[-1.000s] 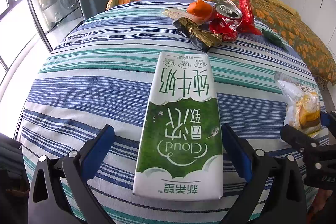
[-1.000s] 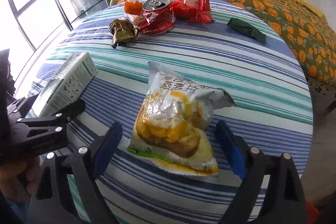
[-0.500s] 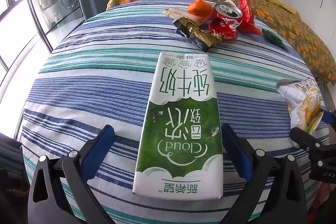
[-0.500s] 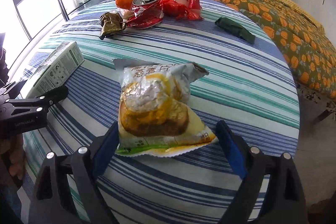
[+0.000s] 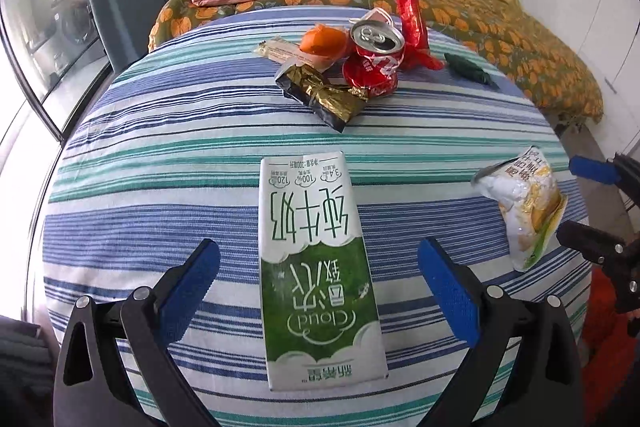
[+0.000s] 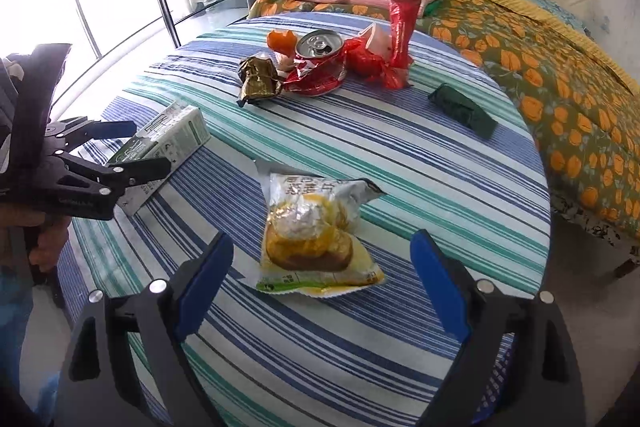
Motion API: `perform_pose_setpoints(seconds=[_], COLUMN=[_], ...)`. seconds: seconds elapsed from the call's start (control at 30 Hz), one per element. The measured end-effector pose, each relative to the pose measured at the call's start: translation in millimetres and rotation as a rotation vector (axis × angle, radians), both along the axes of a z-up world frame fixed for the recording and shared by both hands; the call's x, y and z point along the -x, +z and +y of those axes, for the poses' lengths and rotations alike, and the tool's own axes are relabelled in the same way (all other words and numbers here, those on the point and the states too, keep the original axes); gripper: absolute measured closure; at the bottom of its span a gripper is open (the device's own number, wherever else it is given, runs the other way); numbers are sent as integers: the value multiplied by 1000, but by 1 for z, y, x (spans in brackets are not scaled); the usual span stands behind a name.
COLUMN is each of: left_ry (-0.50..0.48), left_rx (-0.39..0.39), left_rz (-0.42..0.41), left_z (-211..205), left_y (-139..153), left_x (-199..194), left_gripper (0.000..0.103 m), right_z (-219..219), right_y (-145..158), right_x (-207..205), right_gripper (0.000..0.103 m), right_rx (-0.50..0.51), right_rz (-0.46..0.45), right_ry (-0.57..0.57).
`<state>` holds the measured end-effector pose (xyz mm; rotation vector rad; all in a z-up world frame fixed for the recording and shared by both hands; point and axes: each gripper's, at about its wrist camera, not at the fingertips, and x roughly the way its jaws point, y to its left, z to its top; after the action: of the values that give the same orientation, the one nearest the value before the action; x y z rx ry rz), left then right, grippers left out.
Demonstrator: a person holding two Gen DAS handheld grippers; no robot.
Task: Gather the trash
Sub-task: 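Grasp the yellow snack bag with the right tool while the left tool holds the carton, then carry the snack bag and carton over the blue basket and release both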
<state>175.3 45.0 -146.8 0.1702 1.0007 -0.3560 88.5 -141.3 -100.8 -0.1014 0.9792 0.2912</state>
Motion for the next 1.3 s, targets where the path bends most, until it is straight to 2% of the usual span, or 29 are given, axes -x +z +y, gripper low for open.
perform_pose_setpoints(seconds=[0.03, 0.13, 0.17, 0.23, 0.3, 0.43, 0.53, 0.67, 0.8, 1.0, 1.17, 1.3], left_ry=[4, 22, 28, 42, 44, 67, 58, -9, -116, -278, -374, -407], left_rx=[-19, -56, -63, -67, -55, -36, 39, 132, 194, 284, 279, 252], left_rz=[16, 49, 49, 46, 57, 44, 31, 14, 4, 40, 80, 98], left_z=[-2, -4, -3, -1, 0, 1, -3, -34, -89, -192, -281, -336], left_y=[-3, -9, -10, -10, -10, -5, 7, 29, 45, 54, 39, 17], left_x=[-4, -13, -15, -16, -18, -12, -1, 22, 51, 86, 104, 110], left_gripper=[6, 19, 22, 32, 54, 55, 55, 55, 55, 55, 55, 54], right_z=[6, 19, 21, 25, 23, 12, -3, -44, -107, -214, -272, -302], right_y=[-3, -12, -15, -20, -20, -9, 6, 21, 23, -2, -26, -40], right_x=[-6, -17, -20, -24, -23, -12, 3, 28, 60, 103, 119, 120], right_gripper=[16, 19, 25, 44, 59, 64, 65, 64, 64, 64, 64, 64], right_rx=[29, 82, 96, 120, 116, 52, -11, -125, -158, -141, -155, -183], right_rz=[17, 46, 55, 71, 69, 50, 11, -20, -46, -17, 1, 7], right_ry=[2, -7, -8, -18, -25, -27, -43, -101, -219, -442, -567, -628])
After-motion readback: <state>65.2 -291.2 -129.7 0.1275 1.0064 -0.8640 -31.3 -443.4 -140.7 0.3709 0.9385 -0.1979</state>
